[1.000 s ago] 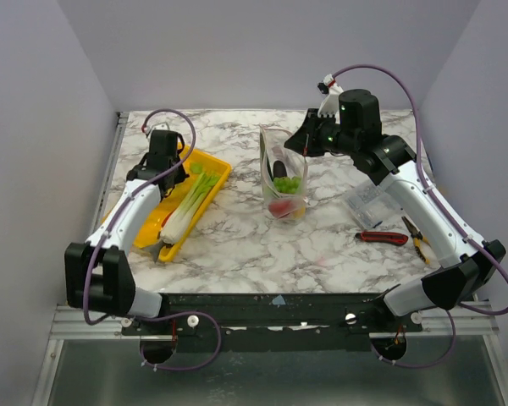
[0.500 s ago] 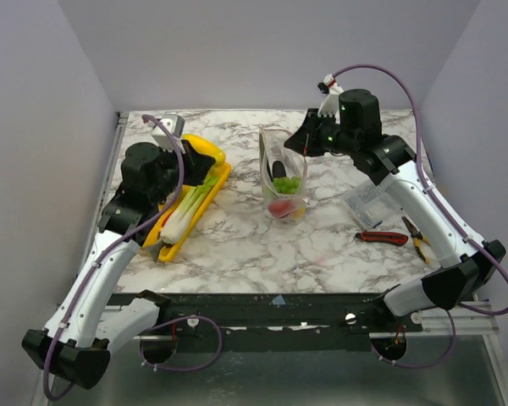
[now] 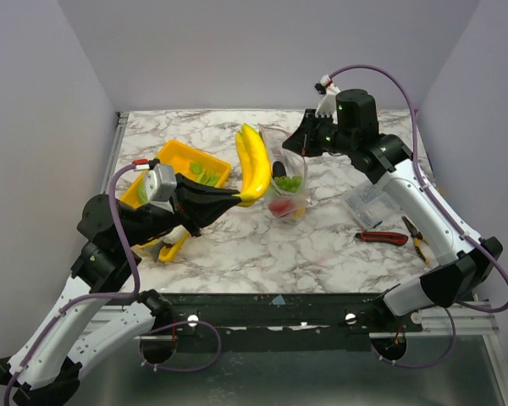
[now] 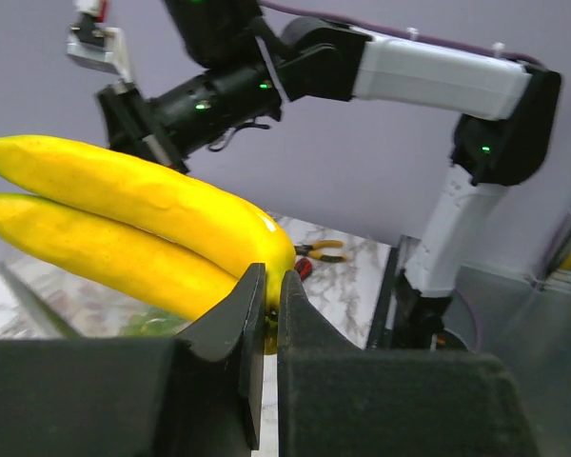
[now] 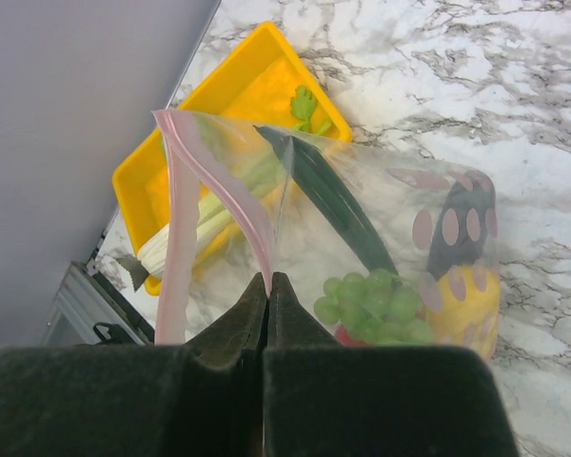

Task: Place the food in the zip-top bag and seal the zipper
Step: Place the fake fruit in the zipper food storage bag.

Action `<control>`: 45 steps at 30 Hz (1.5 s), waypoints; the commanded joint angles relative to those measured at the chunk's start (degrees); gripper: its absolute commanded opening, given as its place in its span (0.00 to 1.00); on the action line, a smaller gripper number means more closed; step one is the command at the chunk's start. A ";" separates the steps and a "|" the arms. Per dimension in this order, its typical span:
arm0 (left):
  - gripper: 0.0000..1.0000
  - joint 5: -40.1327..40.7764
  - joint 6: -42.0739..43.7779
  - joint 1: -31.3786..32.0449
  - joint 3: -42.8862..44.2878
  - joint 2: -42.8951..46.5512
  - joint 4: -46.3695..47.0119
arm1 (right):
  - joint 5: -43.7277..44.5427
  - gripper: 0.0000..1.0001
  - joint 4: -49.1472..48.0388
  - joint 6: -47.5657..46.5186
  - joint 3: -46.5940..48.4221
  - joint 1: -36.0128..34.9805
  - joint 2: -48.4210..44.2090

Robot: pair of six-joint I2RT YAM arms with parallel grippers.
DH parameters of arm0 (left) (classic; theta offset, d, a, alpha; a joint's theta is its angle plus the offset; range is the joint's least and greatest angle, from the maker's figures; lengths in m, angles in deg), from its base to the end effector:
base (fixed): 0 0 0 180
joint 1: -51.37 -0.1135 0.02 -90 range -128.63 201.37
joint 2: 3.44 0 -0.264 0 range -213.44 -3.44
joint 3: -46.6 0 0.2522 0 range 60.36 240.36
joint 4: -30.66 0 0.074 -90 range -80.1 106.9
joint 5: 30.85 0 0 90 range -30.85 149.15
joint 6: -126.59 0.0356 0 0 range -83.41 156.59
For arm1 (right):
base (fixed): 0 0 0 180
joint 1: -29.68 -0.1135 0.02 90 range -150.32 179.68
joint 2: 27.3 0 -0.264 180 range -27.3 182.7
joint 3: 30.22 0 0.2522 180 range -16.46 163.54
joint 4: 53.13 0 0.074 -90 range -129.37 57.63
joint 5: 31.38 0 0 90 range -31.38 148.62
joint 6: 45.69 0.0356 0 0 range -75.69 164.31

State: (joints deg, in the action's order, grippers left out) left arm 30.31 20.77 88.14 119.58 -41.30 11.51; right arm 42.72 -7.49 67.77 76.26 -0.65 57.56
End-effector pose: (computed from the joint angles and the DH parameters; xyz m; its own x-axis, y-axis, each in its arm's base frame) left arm 0.0850 -0.0850 0.4496 -0.0322 -0.2741 -0.9612 0.9220 0.3631 -0.1344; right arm 0.2796 0.1749 0.4253 -0.6016 0.0916 -0.7935 -0.5038 0.7274 0.4659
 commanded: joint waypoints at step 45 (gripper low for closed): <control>0.00 12.38 -57.91 -5.21 -9.74 -23.84 31.33 | -0.45 0.01 -2.12 1.08 2.08 -0.28 0.19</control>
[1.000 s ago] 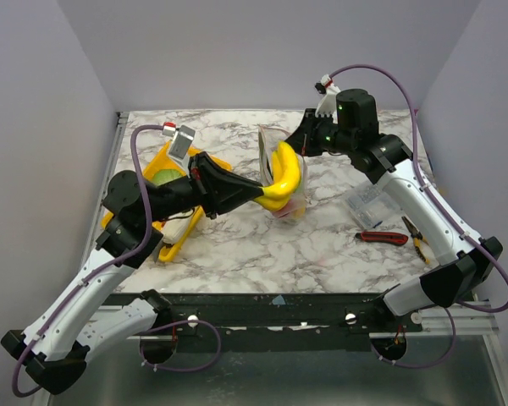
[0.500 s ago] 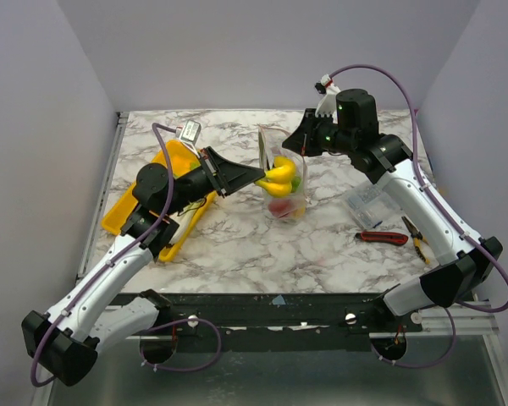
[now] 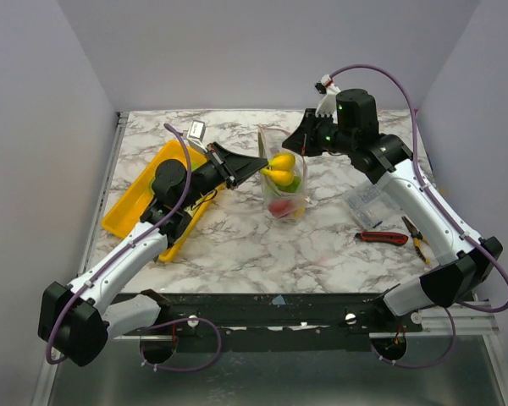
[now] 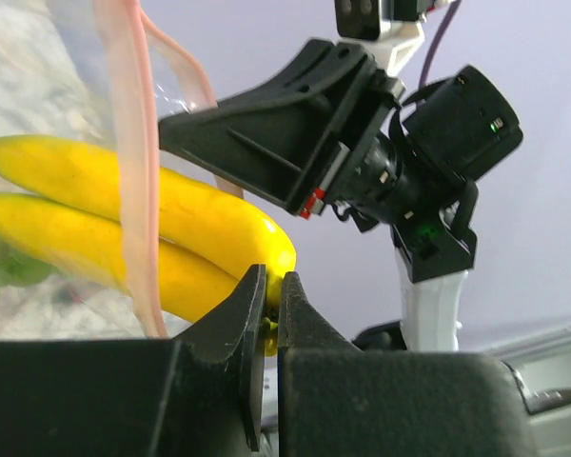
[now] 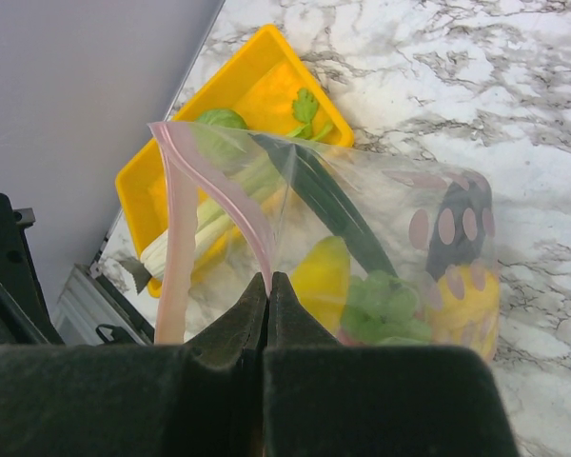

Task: Place the food in the zip-top bag and seal the zipper
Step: Place the fake fruit in the zipper food storage bag.

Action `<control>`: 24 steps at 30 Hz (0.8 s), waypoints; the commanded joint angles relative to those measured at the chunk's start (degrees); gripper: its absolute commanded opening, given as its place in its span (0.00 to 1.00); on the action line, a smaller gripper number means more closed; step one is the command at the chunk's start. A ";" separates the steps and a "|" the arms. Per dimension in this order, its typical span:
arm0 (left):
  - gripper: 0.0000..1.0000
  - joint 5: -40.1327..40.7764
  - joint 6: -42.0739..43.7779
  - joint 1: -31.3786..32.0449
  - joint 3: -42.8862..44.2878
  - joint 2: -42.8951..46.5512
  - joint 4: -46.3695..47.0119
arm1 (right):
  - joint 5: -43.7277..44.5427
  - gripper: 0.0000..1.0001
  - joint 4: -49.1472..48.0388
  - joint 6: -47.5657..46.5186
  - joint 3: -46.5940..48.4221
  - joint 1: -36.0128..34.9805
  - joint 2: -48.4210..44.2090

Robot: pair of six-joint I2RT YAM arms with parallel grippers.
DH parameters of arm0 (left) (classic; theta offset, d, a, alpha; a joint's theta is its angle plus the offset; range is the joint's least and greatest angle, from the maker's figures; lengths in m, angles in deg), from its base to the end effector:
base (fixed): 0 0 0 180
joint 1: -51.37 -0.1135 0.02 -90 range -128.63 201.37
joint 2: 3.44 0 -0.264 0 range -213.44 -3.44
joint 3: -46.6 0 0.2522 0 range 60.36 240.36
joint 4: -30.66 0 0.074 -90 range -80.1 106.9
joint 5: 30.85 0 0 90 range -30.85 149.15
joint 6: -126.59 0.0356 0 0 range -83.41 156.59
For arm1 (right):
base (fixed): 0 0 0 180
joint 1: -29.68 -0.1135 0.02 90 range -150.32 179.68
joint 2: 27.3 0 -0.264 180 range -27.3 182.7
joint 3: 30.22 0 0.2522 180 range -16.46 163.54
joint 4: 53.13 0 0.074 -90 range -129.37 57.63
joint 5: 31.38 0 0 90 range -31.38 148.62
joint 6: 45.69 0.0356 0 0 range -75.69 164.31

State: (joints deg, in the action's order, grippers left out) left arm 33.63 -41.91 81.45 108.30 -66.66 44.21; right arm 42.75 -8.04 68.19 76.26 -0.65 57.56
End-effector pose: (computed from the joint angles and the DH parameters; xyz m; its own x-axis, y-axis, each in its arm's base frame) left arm 0.2147 -0.1421 0.3646 -0.7646 -0.5791 -0.2830 0.3396 0.0112 -0.9405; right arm 0.2800 0.1751 0.4263 -0.5986 0.1009 -0.7947 -0.5030 0.7248 0.4709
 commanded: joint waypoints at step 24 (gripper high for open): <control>0.60 17.28 10.38 3.04 6.21 -6.08 -11.48 | -0.60 0.01 -1.62 1.25 3.35 -0.29 0.86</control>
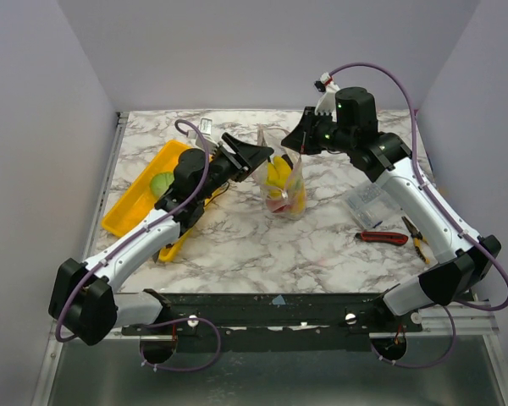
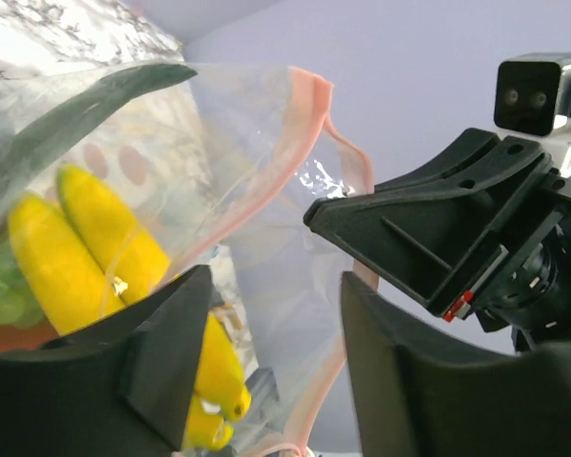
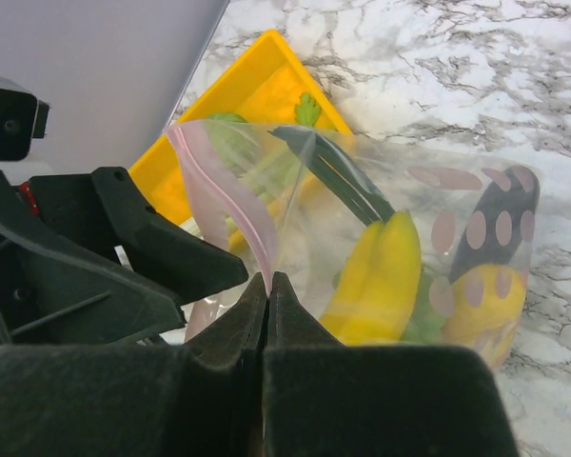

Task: Place the food in the zip-top bag and seal the zipper
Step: Place the fake fruit in the zipper food storage bag.

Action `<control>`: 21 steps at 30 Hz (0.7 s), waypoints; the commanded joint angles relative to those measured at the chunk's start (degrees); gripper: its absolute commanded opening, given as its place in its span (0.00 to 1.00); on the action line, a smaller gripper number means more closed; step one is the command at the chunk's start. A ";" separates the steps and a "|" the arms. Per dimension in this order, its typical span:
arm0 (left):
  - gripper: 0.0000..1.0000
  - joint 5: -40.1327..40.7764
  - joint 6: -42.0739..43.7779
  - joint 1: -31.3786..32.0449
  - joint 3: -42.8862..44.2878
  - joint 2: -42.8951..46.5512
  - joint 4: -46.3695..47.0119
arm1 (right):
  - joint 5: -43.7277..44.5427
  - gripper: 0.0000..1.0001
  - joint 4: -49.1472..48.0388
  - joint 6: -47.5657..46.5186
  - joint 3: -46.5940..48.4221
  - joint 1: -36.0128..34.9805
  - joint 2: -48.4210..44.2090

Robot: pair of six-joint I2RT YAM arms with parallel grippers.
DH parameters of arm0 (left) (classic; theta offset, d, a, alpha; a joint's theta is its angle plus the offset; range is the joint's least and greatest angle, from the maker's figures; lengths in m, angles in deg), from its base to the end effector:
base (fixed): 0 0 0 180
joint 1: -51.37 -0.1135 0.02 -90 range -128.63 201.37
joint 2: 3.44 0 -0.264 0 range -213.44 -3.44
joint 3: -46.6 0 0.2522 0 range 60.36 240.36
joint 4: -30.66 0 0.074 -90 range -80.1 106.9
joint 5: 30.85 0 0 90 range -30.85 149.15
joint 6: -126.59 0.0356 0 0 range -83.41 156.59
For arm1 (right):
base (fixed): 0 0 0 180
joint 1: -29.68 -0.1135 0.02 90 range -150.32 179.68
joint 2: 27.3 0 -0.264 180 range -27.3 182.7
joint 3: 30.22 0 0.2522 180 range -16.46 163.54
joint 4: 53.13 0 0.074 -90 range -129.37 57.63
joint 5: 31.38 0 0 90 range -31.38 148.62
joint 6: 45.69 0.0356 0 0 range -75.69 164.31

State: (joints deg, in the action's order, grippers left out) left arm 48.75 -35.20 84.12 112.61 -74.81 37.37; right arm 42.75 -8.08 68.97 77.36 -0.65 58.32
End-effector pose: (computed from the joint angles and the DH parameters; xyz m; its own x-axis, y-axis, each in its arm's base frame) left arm 0.2453 -0.1654 0.3427 -0.6434 -0.6970 -0.3165 0.2325 0.2159 -0.9483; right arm 0.2828 0.1767 0.4286 -0.6009 0.1134 -0.7913 -0.4975 0.7217 0.4813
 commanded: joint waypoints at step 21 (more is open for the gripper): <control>0.67 -1.74 29.30 1.00 9.97 8.44 -27.21 | -0.93 0.01 -2.56 0.54 0.98 -0.32 -1.15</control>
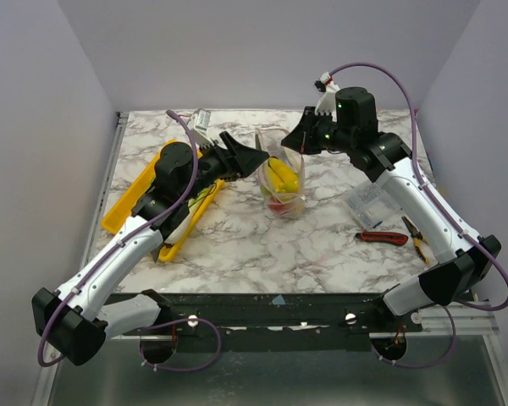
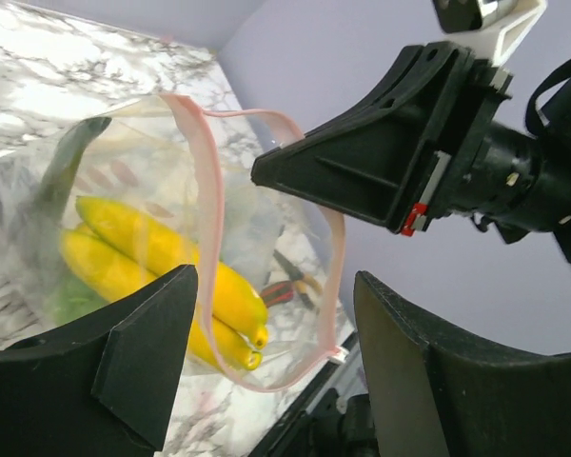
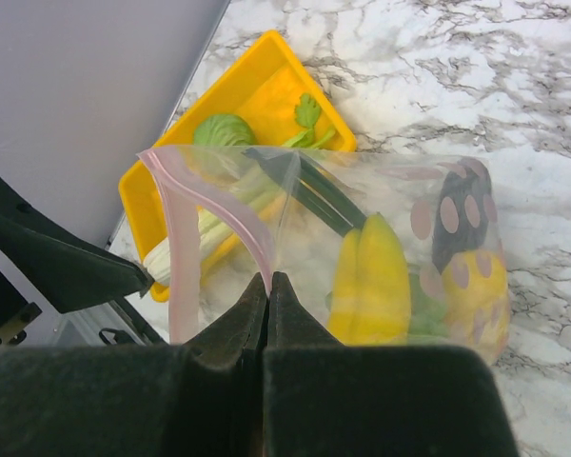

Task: Place the food in the zip-top bag and seal the zipper
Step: Adjust the zipper food storage bag at the center of the board.

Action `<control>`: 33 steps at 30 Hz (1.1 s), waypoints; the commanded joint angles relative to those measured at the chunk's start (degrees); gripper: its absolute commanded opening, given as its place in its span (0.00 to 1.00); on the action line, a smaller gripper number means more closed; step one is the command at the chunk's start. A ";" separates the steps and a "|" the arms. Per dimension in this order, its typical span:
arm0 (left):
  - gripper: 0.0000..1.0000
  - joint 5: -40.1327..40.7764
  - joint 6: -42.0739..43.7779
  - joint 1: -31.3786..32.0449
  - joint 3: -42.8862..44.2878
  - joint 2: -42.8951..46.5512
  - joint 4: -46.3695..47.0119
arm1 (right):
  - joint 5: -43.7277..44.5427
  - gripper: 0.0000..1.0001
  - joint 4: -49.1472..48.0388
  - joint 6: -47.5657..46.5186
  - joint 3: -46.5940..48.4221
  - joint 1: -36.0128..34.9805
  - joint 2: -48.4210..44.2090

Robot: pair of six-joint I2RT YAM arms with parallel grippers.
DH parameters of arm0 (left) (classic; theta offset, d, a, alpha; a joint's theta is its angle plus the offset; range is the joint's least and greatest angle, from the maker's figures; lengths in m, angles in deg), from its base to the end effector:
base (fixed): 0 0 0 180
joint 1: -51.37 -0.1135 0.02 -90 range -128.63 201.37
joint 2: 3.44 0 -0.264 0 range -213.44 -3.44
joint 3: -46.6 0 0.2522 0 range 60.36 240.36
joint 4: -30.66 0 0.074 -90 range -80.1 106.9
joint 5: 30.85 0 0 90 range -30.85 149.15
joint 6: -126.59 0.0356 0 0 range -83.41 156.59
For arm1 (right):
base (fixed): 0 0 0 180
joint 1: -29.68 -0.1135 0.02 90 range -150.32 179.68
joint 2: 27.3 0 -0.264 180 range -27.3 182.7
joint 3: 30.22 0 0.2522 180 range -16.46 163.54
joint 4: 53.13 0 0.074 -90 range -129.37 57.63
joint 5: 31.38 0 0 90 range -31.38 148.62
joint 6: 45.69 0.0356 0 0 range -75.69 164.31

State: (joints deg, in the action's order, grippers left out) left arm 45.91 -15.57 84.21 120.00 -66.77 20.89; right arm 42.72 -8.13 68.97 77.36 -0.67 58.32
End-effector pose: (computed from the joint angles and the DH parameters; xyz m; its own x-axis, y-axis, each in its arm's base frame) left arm 0.2127 -0.1470 0.3941 -0.5661 -0.5495 -0.6144 0.4454 0.4233 -0.7890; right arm 0.2827 0.1768 0.4287 -0.6005 0.1134 -0.7916 -0.4984 0.7210 0.4814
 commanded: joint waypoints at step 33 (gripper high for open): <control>0.00 -7.32 13.77 4.60 8.12 0.02 -12.96 | 13.65 0.00 8.10 -5.41 12.74 0.13 3.68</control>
State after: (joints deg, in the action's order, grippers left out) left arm 44.27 -0.54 88.60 125.83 -69.13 3.62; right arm 50.57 -3.41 65.91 84.35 -0.69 59.94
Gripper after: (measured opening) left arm 0.011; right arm 0.006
